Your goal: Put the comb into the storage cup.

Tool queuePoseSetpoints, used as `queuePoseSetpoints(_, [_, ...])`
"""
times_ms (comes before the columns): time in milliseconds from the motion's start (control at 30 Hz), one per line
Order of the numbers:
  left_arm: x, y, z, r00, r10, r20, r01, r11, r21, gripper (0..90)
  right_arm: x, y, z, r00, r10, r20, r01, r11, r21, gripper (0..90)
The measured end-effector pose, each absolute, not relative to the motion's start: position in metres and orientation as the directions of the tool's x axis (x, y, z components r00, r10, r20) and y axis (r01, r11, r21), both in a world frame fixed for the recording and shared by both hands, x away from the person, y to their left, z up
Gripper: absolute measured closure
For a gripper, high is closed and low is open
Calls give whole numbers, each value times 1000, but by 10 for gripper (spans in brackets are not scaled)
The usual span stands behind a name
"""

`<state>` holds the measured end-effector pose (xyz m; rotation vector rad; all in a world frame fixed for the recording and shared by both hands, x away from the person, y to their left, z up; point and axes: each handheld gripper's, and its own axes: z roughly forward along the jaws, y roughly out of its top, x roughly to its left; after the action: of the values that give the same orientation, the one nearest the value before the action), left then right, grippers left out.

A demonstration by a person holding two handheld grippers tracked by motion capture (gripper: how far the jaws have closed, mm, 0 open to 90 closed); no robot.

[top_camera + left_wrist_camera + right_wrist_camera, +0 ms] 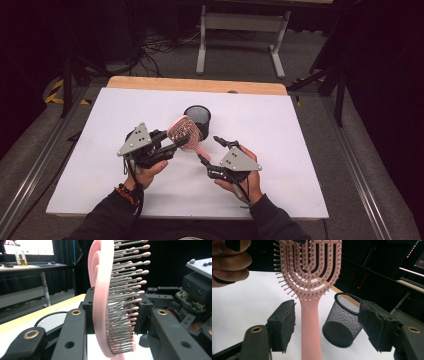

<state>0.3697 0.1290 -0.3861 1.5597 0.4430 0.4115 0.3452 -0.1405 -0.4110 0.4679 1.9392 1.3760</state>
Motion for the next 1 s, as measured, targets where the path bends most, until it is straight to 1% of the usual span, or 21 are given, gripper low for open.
queuePoseSetpoints(100, [370,131,-386,853,522,-6,24,-28,999,637,347,-144,-410,-678,658,-327,-95,363,927,252])
queuePoseSetpoints(300, [370,135,-385,851,526,3,19,-36,999,637,348,-153,-408,-664,674,-323,-86,361,929,208])
queuePoseSetpoints(433, [370,138,-383,848,530,6,17,-39,999,637,348,-157,-408,-669,674,-314,-69,365,929,197])
queuePoseSetpoints(567, [371,140,-383,845,535,13,12,-42,999,637,348,-161,-408,-651,680,-338,-74,385,920,191])
queuePoseSetpoints(1000, [372,145,-381,836,549,18,6,-42,999,637,348,-173,-412,-648,690,-321,-46,385,922,177])
